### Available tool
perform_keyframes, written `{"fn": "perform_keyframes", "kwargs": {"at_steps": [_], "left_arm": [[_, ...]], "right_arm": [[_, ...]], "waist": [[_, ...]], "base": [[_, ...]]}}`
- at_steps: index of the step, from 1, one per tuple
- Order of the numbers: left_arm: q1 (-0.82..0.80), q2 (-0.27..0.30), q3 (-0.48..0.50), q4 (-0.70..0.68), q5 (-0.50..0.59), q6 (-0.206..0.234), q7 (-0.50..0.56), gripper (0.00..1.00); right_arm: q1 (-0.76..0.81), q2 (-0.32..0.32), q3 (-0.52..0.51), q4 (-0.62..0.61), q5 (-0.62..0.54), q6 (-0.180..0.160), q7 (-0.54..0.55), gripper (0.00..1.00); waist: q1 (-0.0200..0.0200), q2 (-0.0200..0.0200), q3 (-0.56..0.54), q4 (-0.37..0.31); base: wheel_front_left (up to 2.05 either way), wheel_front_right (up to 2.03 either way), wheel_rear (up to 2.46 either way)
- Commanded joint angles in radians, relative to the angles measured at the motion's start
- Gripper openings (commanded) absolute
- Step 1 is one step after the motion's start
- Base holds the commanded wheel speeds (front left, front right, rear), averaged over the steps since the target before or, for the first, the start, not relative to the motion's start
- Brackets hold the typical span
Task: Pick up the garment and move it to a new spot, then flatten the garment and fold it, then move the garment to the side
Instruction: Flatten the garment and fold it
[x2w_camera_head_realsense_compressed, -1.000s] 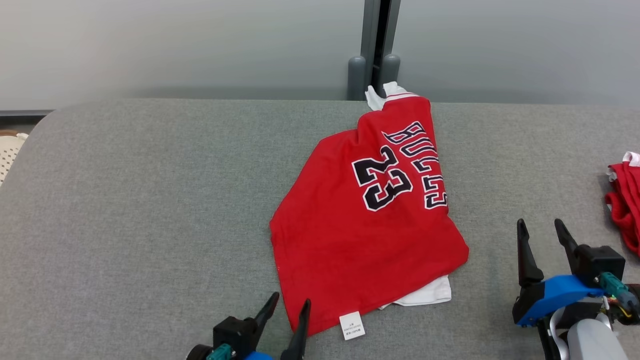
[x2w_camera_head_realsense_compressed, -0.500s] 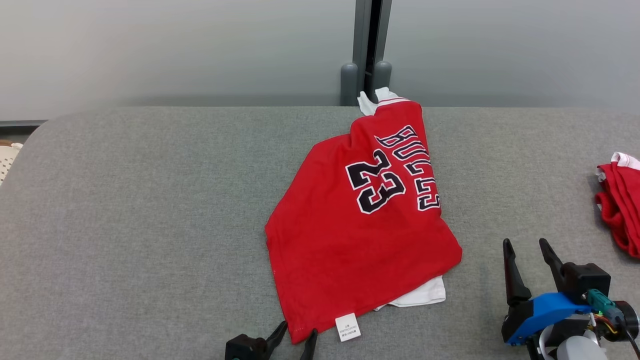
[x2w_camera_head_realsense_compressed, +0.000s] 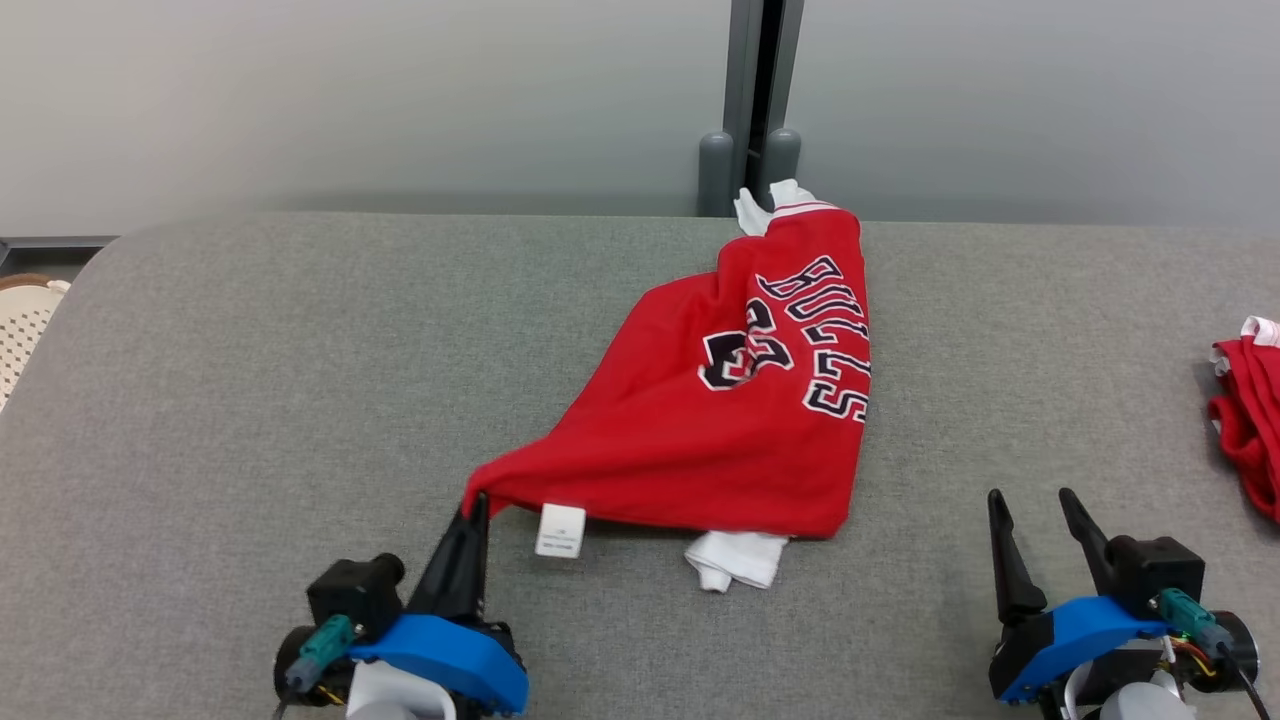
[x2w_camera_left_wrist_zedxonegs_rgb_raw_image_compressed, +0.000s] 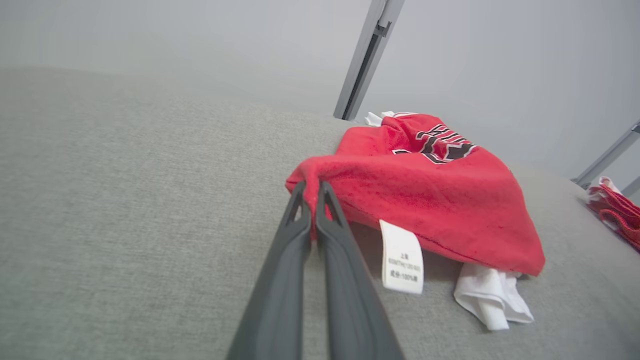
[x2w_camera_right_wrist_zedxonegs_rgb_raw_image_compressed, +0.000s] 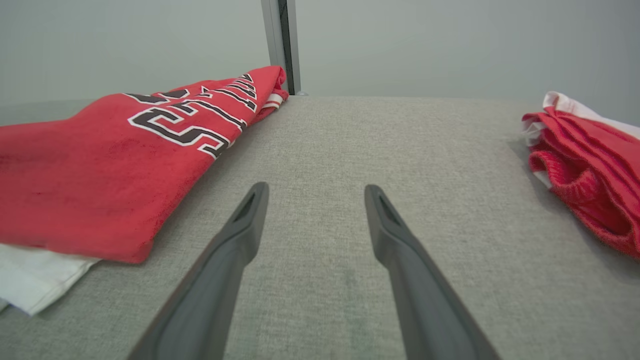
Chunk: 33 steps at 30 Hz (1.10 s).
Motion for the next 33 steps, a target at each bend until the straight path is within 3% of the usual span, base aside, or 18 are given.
{"fn": "perform_keyframes", "kwargs": {"at_steps": [1,8,17,18,19,28,33], "left_arm": [[-0.014,0.004,0.029,-0.012,0.020,0.001,0.000,0.00],[-0.057,0.019,0.212,-0.024,0.101,-0.002,0.000,0.00],[-0.053,0.040,0.363,0.094,0.171,0.019,-0.001,0.00],[-0.047,0.038,0.366,0.108,0.181,0.017,-0.001,0.37],[-0.046,0.035,0.372,0.115,0.188,0.016,0.000,1.00],[-0.030,0.004,0.364,0.096,0.231,0.009,-0.001,1.00],[-0.023,0.001,0.312,0.088,0.205,-0.003,0.000,1.00]], "right_arm": [[0.016,0.001,0.011,0.003,0.009,0.000,-0.003,1.00],[0.029,0.001,0.114,0.003,0.055,0.000,-0.003,1.00],[-0.011,0.001,0.295,0.006,0.106,0.000,-0.003,1.00],[-0.017,0.001,0.318,0.010,0.118,0.000,-0.003,1.00],[-0.023,0.001,0.342,0.014,0.126,0.000,-0.003,1.00],[-0.091,0.000,0.530,0.073,0.243,0.000,-0.003,1.00],[-0.131,0.000,0.579,0.130,0.211,0.000,-0.003,1.00]], "waist": [[0.0000,0.0000,0.000,0.004],[0.0000,0.0000,0.002,0.018],[0.0000,0.0000,0.020,0.011],[0.0000,0.0000,0.023,0.012],[0.0000,0.0000,0.025,0.015],[0.0000,0.0000,0.051,0.081],[0.0000,0.0000,0.062,0.123]], "base": [[0.00,0.00,0.00],[0.00,0.00,0.00],[0.00,0.00,0.00],[0.00,0.00,0.00],[0.00,0.00,0.00],[0.00,0.00,0.00],[0.00,0.00,0.00]]}}
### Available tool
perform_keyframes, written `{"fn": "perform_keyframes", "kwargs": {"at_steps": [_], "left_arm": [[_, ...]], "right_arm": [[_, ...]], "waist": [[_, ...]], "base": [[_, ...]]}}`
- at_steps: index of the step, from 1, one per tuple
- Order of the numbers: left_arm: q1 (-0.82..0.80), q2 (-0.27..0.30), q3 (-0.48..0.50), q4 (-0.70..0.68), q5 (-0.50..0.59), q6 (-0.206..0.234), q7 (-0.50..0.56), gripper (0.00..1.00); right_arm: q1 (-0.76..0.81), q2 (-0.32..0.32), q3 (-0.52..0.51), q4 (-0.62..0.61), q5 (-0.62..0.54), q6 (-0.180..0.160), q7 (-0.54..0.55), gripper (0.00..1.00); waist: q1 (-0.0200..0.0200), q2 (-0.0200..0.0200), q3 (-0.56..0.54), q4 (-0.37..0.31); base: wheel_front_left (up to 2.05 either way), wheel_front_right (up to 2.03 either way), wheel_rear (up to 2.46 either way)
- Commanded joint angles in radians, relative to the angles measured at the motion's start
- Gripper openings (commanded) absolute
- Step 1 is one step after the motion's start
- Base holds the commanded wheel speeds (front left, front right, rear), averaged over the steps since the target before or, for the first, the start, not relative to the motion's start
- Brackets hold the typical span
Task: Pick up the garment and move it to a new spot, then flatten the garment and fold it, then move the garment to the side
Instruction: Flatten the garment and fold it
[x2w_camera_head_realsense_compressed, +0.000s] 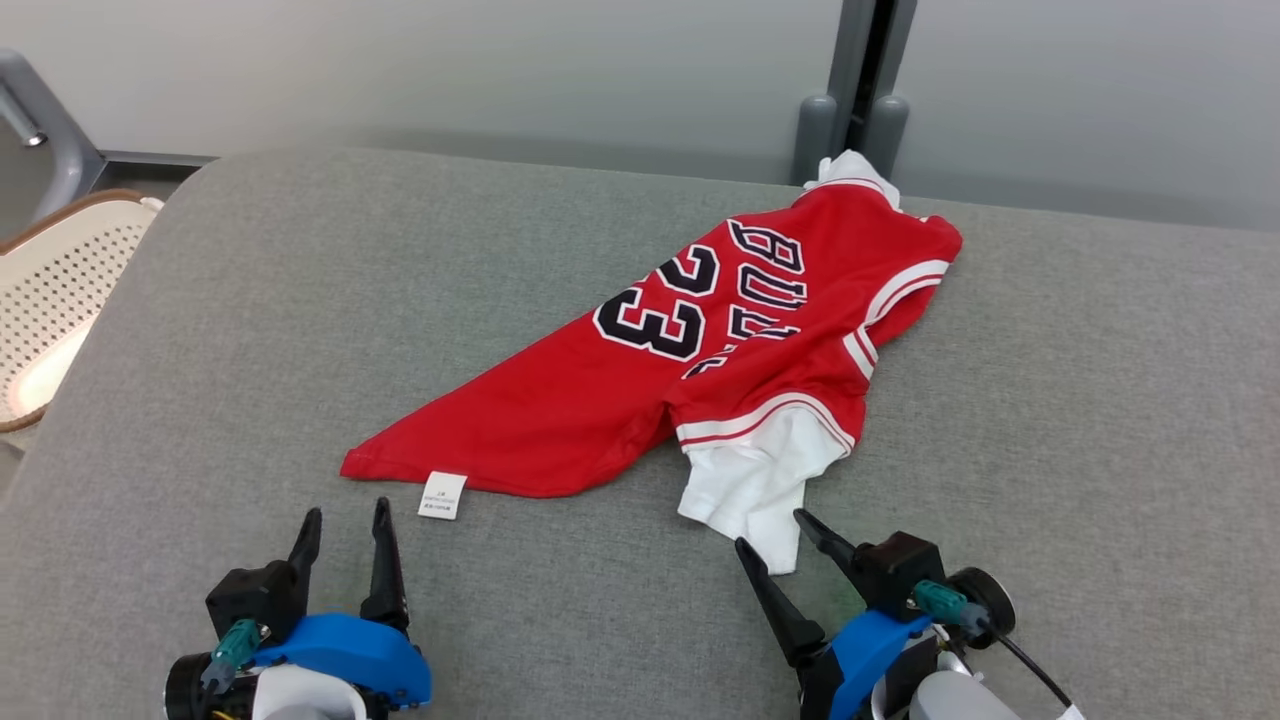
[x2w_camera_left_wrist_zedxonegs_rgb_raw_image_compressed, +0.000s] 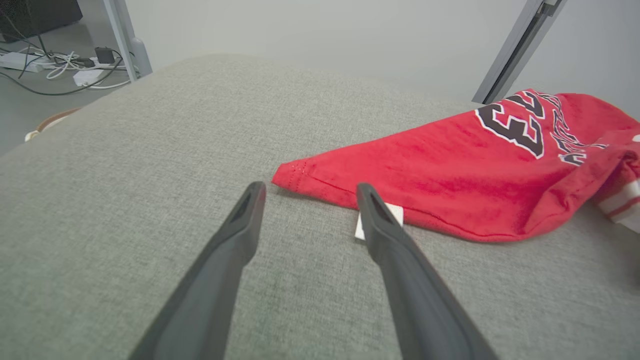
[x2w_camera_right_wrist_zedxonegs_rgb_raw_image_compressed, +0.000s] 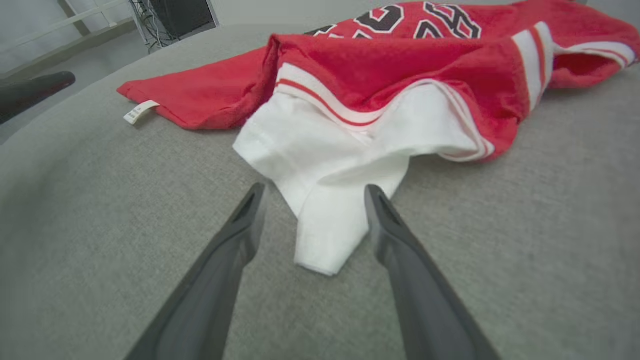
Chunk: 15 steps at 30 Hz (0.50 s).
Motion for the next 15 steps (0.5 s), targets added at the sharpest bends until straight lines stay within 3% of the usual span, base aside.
{"fn": "perform_keyframes", "kwargs": {"at_steps": [1,5,6,7,9,10,15], "left_arm": [[0.006,-0.002,-0.020,-0.005,-0.015,-0.003,0.000,1.00],[0.019,-0.002,-0.054,-0.006,-0.043,0.001,0.000,1.00],[0.020,-0.001,-0.059,-0.006,-0.046,0.004,-0.001,1.00],[0.020,-0.002,-0.065,-0.007,-0.050,0.006,-0.001,1.00],[0.020,-0.002,-0.073,-0.010,-0.051,0.006,0.000,1.00],[0.020,-0.002,-0.074,-0.013,-0.050,0.005,0.000,1.00],[0.027,-0.002,-0.075,-0.030,-0.045,0.002,0.000,1.00]], "right_arm": [[-0.019,-0.002,-0.001,0.023,-0.033,0.000,-0.003,1.00],[-0.025,-0.002,-0.018,0.090,-0.097,0.000,-0.003,1.00],[-0.029,-0.003,-0.028,0.110,-0.109,0.000,-0.003,0.83],[-0.034,-0.003,-0.037,0.131,-0.120,0.000,0.000,0.57],[-0.035,-0.003,-0.046,0.154,-0.120,0.000,0.000,0.16],[-0.034,-0.003,-0.047,0.151,-0.109,0.000,0.000,0.00],[-0.015,-0.003,-0.087,0.060,-0.006,0.000,-0.002,0.00]], "waist": [[-0.0001,0.0000,0.010,0.019],[-0.0001,0.0000,0.013,0.036],[-0.0001,0.0000,0.014,0.038],[-0.0001,0.0000,0.014,0.040],[-0.0001,0.0000,0.015,0.042],[-0.0001,0.0000,0.016,0.041],[-0.0001,0.0000,0.008,0.013]], "base": [[0.00,0.00,0.00],[0.00,0.00,0.00],[0.00,0.00,0.00],[0.00,0.00,0.00],[0.00,0.00,0.00],[0.00,0.00,0.00],[0.00,0.00,0.00]]}}
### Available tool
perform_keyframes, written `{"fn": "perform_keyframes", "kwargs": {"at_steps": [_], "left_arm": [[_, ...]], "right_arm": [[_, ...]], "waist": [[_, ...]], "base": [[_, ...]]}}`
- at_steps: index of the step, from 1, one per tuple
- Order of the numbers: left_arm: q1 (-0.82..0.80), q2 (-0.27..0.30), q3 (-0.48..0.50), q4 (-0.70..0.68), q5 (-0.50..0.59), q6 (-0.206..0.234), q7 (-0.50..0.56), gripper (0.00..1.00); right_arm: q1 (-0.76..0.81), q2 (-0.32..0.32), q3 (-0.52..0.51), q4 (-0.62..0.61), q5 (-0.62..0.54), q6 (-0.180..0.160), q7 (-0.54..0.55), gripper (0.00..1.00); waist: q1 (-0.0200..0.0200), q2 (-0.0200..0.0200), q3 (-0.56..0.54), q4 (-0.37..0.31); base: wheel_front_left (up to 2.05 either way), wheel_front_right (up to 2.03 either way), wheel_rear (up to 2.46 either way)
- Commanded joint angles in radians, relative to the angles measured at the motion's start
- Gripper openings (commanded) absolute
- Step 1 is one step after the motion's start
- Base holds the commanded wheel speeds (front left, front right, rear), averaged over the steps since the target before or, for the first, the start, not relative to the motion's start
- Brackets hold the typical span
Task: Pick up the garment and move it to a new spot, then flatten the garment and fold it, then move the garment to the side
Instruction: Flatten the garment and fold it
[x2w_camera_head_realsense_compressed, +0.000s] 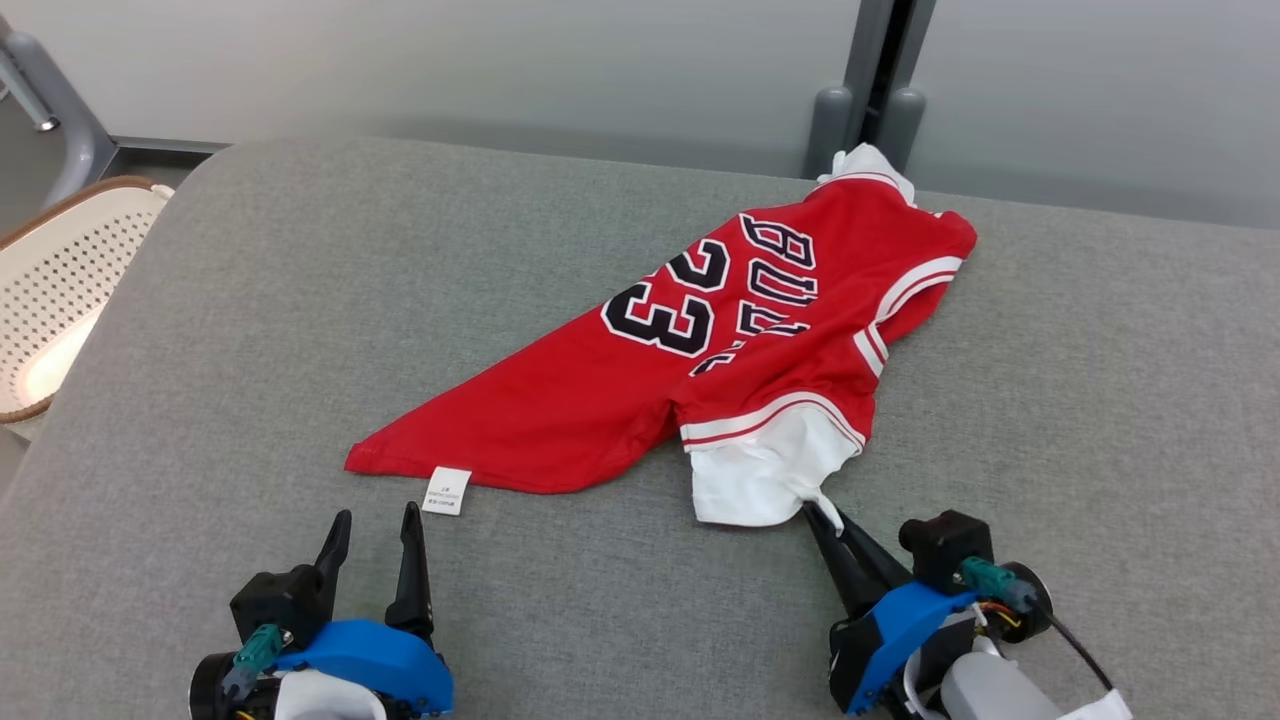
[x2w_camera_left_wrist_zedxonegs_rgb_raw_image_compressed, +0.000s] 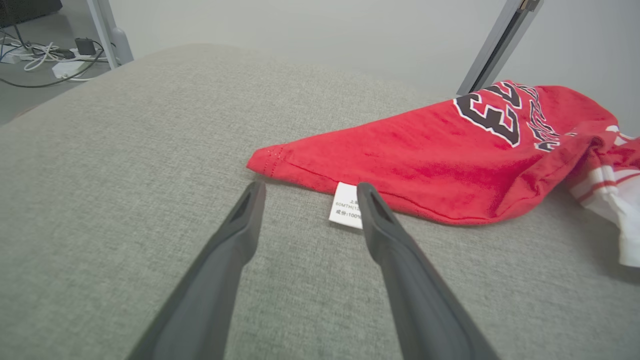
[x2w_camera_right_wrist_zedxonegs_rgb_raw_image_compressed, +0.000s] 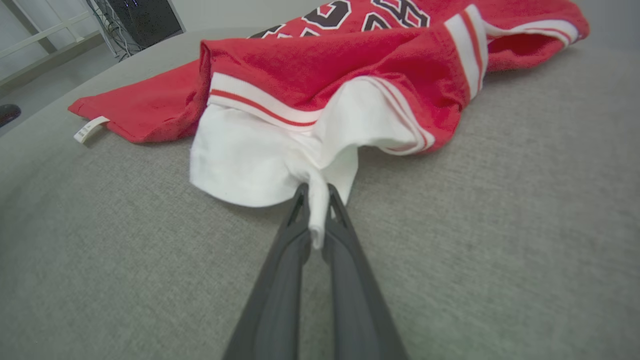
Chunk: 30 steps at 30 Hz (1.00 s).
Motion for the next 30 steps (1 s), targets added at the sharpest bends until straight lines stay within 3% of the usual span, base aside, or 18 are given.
{"fn": "perform_keyframes", "kwargs": {"at_steps": [1,7,10,14,15,16,22,26,30], "left_arm": [[0.009,-0.001,-0.001,-0.008,0.008,-0.004,0.000,1.00],[0.032,-0.001,-0.016,-0.018,0.008,-0.009,0.000,1.00],[0.049,-0.001,-0.034,-0.012,0.001,-0.009,0.000,1.00],[0.054,-0.001,-0.059,-0.009,-0.005,-0.009,0.000,1.00],[0.058,-0.001,-0.065,-0.008,-0.008,-0.007,0.000,1.00],[0.061,-0.001,-0.071,-0.007,-0.009,-0.005,0.000,1.00],[0.067,0.000,-0.093,-0.010,-0.008,0.018,0.000,1.00],[0.080,0.000,-0.085,-0.030,0.027,0.044,0.000,1.00],[0.095,0.000,-0.067,-0.047,0.072,0.071,0.000,1.00]], "right_arm": [[0.023,-0.003,-0.024,-0.036,0.040,0.000,0.000,0.00],[0.071,-0.004,-0.158,-0.117,0.106,0.000,0.000,0.00],[0.102,-0.004,-0.290,-0.137,0.050,0.000,0.000,0.00],[0.119,-0.004,-0.380,-0.137,0.006,0.000,0.000,0.00],[0.122,-0.004,-0.410,-0.131,-0.008,0.000,0.000,0.36],[0.124,-0.008,-0.446,-0.120,-0.026,0.000,0.000,1.00],[0.126,-0.009,-0.619,-0.172,-0.200,0.000,0.000,1.00],[0.152,-0.002,-0.586,-0.243,-0.249,0.000,0.000,1.00],[0.187,-0.001,-0.496,-0.286,-0.228,0.000,0.000,1.00]], "waist": [[-0.0001,0.0000,-0.012,-0.020],[-0.0001,0.0000,-0.046,-0.086],[-0.0001,0.0000,-0.071,-0.140],[-0.0001,0.0000,-0.081,-0.171],[-0.0001,0.0000,-0.083,-0.180],[-0.0001,0.0000,-0.085,-0.188],[-0.0001,0.0000,-0.091,-0.207],[-0.0001,0.0000,-0.097,-0.203],[-0.0001,0.0000,-0.101,-0.189]], "base": [[0.00,0.00,0.00],[0.00,0.00,0.00],[0.00,0.00,0.00],[0.00,0.00,0.00],[0.00,0.00,0.00],[0.00,0.00,0.00],[0.00,0.00,0.00],[0.00,0.00,0.00],[0.00,0.00,0.00]]}}
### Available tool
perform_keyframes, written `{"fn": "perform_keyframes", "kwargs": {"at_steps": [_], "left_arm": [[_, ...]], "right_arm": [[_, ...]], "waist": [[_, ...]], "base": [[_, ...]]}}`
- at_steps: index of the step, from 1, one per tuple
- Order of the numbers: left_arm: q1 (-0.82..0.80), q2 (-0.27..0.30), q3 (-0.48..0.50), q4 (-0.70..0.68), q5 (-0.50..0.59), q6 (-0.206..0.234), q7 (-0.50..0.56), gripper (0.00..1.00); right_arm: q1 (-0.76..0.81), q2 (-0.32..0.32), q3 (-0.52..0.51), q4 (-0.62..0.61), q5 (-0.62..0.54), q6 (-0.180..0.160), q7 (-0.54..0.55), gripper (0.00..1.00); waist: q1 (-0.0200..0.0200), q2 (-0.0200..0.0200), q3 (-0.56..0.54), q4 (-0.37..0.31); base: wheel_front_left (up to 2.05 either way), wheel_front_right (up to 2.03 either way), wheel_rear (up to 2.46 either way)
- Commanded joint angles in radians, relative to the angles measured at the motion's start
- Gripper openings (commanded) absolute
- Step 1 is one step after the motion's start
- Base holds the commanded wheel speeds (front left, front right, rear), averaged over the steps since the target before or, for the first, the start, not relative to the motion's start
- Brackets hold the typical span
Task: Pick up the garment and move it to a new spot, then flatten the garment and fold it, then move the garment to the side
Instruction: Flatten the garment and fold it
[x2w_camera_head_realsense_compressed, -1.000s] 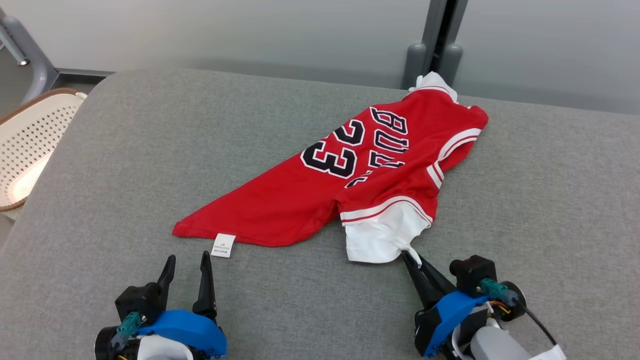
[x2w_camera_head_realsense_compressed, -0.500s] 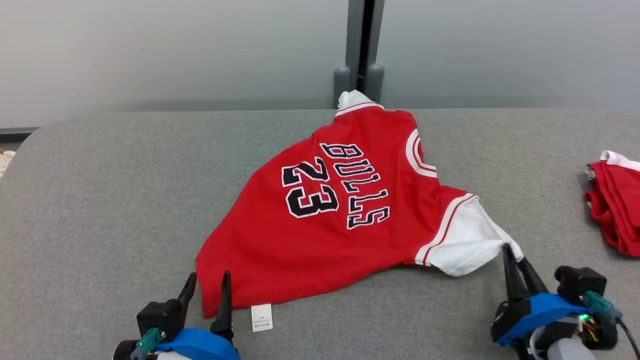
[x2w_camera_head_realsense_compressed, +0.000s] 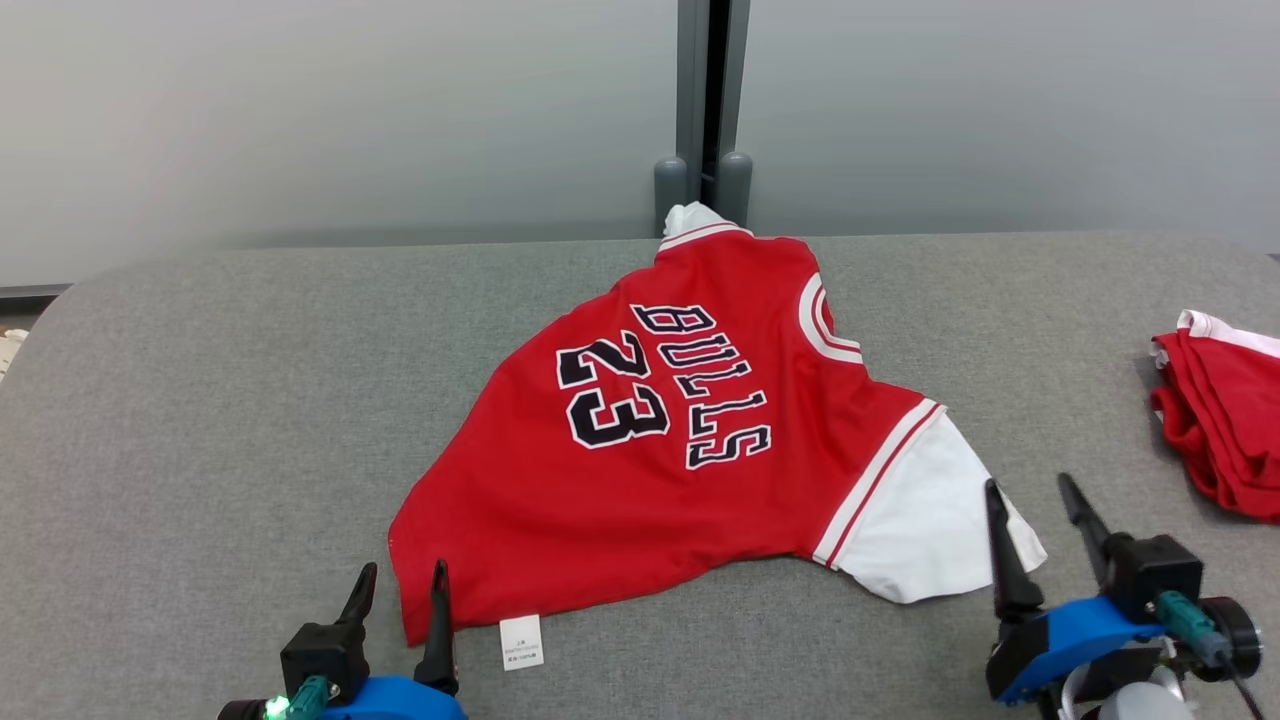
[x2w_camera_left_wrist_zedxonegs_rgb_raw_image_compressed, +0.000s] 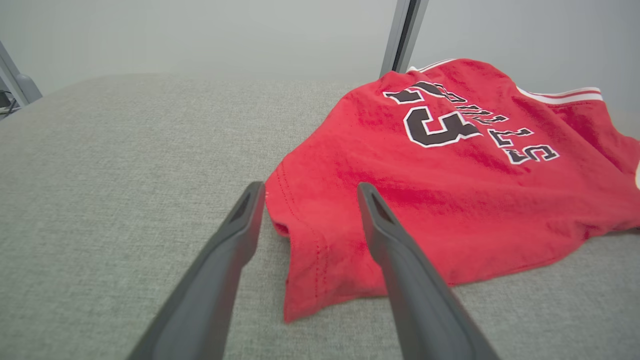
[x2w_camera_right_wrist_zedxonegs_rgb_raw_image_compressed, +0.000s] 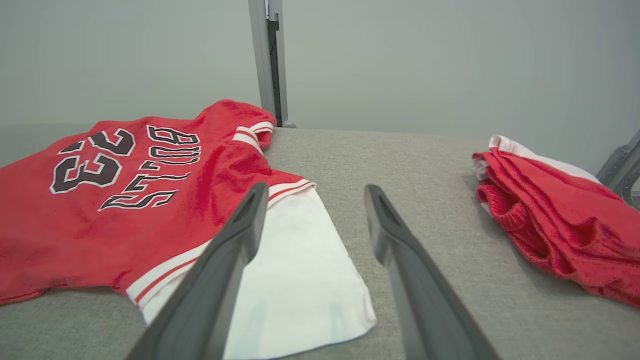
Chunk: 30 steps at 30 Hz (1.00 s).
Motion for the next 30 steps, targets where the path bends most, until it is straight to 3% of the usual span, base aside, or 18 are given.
{"fn": "perform_keyframes", "kwargs": {"at_steps": [1,9,30], "left_arm": [[0.007,0.001,0.007,-0.004,0.009,0.004,0.000,1.00],[0.027,0.000,0.013,0.005,0.008,-0.007,0.000,1.00],[-0.038,0.000,0.009,0.125,-0.123,-0.047,0.000,1.00]], "right_arm": [[0.022,0.003,0.021,-0.002,0.010,0.000,0.000,1.00],[0.051,0.000,0.080,0.020,0.019,0.000,0.000,1.00],[0.001,0.001,0.061,0.034,0.032,0.000,0.000,1.00]], "waist": [[0.0001,0.0000,-0.001,0.004],[0.0001,0.0000,-0.009,0.022],[0.0001,0.0000,0.080,0.001]], "base": [[0.00,0.00,0.00],[0.00,0.00,0.00],[0.00,0.00,0.00]]}}
